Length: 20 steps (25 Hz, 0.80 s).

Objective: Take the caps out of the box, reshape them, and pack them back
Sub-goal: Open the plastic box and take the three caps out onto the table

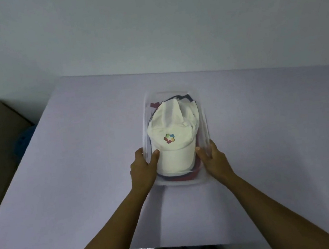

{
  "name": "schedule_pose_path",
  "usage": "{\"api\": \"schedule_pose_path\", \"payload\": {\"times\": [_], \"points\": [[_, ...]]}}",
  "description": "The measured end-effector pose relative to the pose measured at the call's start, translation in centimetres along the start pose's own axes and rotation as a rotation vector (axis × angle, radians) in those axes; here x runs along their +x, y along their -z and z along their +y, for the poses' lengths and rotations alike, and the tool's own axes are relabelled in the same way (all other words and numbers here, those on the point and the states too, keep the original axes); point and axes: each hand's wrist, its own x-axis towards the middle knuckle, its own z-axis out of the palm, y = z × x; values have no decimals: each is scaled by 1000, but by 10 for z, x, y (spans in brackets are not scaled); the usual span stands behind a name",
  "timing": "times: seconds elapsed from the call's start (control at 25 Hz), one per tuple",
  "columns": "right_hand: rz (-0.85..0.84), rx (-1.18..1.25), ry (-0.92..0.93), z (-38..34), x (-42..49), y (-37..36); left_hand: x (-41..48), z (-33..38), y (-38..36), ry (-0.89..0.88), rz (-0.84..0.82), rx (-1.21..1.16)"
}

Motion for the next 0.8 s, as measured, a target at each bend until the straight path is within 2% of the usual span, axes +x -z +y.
{"api": "schedule_pose_path", "payload": {"times": [0.2, 0.52, 0.68, 0.8], "points": [[43, -5, -42, 45, -16, 51, -30, 13, -57, 9, -107, -23], [-1, 13, -79, 66, -22, 59, -42, 6, -71, 18, -143, 13], [-10, 15, -92, 67, -21, 58, -44, -5, -70, 69, -34, 189], [10, -13, -89, 66, -22, 52, -54, -10, -71, 152, 22, 172]]}}
